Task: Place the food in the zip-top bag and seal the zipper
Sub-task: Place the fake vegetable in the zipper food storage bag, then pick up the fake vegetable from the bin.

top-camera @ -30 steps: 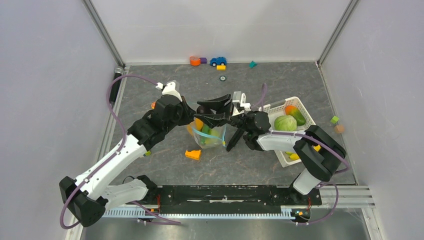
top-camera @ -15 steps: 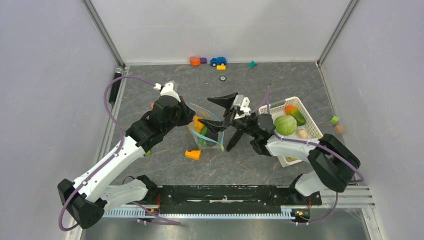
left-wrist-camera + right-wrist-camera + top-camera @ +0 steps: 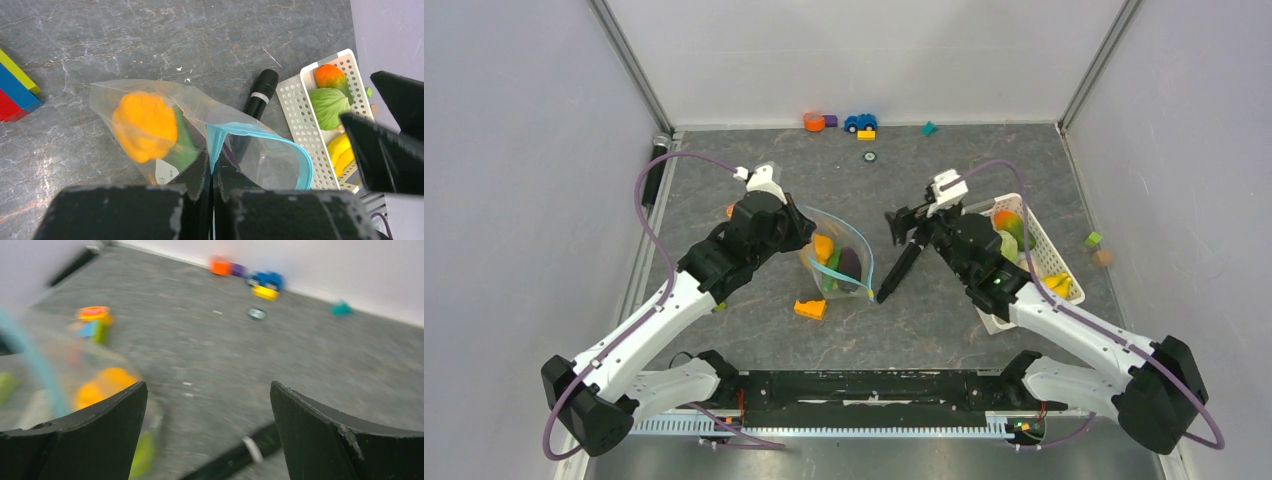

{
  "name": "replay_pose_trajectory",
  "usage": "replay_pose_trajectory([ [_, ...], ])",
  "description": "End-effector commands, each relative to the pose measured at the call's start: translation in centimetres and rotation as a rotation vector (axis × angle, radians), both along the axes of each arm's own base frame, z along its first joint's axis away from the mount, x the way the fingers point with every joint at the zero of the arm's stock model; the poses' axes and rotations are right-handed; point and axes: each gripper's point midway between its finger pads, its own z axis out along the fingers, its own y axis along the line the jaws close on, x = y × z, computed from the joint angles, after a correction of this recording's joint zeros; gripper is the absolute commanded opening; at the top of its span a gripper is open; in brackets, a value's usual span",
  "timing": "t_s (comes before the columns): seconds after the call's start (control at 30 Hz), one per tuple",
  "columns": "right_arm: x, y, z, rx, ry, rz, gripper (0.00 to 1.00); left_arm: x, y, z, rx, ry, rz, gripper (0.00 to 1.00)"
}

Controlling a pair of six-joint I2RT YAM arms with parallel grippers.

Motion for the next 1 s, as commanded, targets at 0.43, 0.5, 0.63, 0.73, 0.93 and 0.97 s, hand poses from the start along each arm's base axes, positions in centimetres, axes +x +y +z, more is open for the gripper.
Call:
replay_pose_trajectory([
  [0.43, 3.4, -22.5, -15.4, -0.145, 0.611, -0.709, 0.96, 0.3, -1.2, 1.7, -0.023, -0.071, -0.072, 0.02],
  [0.5, 3.1, -23.3, -16.3, -0.159, 0.641, -0.738, 0.94, 0.4, -1.2, 1.9, -0.024, -0.075, -0.072, 0.02],
  [0.63, 1.9, -25.0, -17.8, -0.194, 0.680, -0.822, 0.94, 0.6, -0.7, 2.2, 0.000, -0.064, -0.049, 0.02],
  [0.73, 1.3, -25.3, -19.0, -0.213, 0.709, -0.833, 0.94, 1.4, 0.0, 3.3, 0.034, -0.087, -0.006, 0.02],
  [0.93, 1.3, -25.4, -20.1, -0.225, 0.738, -0.830, 0.70, 3.6, 0.1, 6.1, 0.120, -0.130, 0.023, 0.02],
  [0.97, 1.3, -25.4, -19.9, -0.221, 0.730, -0.833, 0.56, 3.8, -0.1, 6.3, 0.129, -0.130, 0.013, 0.02],
])
